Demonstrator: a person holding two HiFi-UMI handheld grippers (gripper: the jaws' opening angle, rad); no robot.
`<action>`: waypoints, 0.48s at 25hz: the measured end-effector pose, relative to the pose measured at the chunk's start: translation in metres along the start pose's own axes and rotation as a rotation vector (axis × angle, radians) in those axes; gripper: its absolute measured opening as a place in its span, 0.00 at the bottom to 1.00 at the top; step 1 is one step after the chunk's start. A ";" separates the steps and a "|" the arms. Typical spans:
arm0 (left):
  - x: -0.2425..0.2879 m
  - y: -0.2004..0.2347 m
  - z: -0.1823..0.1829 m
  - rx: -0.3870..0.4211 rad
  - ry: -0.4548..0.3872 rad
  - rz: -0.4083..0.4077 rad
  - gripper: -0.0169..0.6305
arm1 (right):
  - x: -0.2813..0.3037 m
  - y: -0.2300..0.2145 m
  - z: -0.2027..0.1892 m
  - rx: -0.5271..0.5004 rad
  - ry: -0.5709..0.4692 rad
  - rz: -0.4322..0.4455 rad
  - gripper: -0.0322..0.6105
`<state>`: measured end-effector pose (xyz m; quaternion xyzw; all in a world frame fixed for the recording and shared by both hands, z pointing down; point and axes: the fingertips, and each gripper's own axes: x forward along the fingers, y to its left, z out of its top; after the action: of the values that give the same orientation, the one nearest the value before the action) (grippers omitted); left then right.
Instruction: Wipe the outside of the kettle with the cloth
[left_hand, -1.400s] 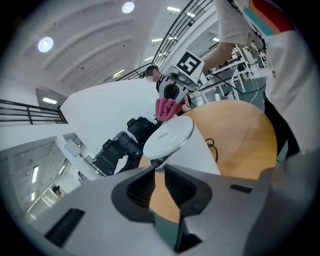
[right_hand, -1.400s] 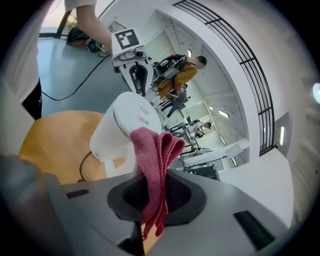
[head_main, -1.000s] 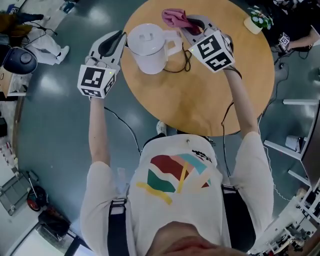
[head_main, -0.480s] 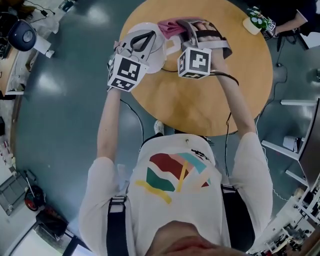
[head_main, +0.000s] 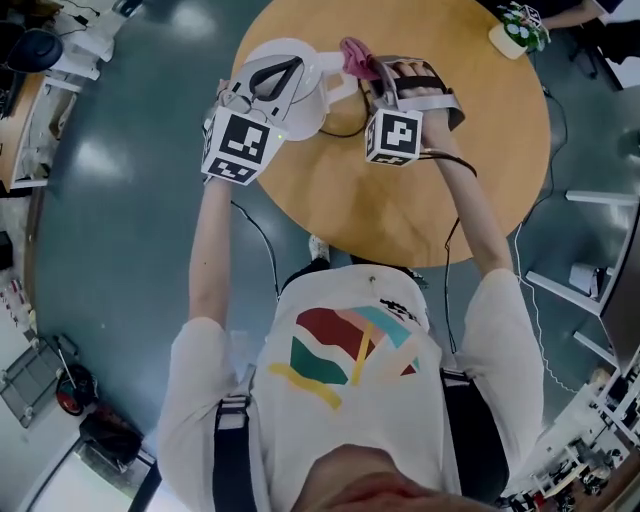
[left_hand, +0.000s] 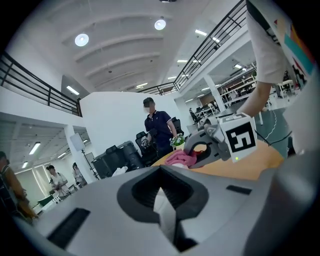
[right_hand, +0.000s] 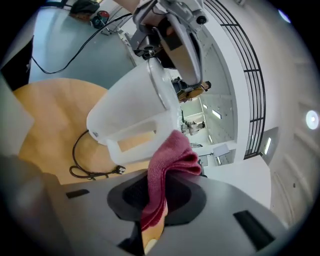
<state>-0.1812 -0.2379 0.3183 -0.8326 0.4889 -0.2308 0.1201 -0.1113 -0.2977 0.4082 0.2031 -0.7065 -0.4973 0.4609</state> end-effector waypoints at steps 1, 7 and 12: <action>0.000 0.000 -0.001 -0.004 0.001 0.000 0.09 | 0.002 0.007 0.000 0.012 -0.004 0.005 0.12; -0.001 0.006 0.001 -0.070 -0.003 -0.005 0.09 | 0.019 0.048 -0.005 0.086 -0.018 0.065 0.12; -0.001 0.007 -0.002 -0.081 0.004 0.002 0.09 | 0.037 0.081 -0.008 0.177 -0.029 0.098 0.12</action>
<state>-0.1885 -0.2403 0.3169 -0.8359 0.4988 -0.2125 0.0855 -0.1089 -0.2954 0.4971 0.2011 -0.7633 -0.4124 0.4548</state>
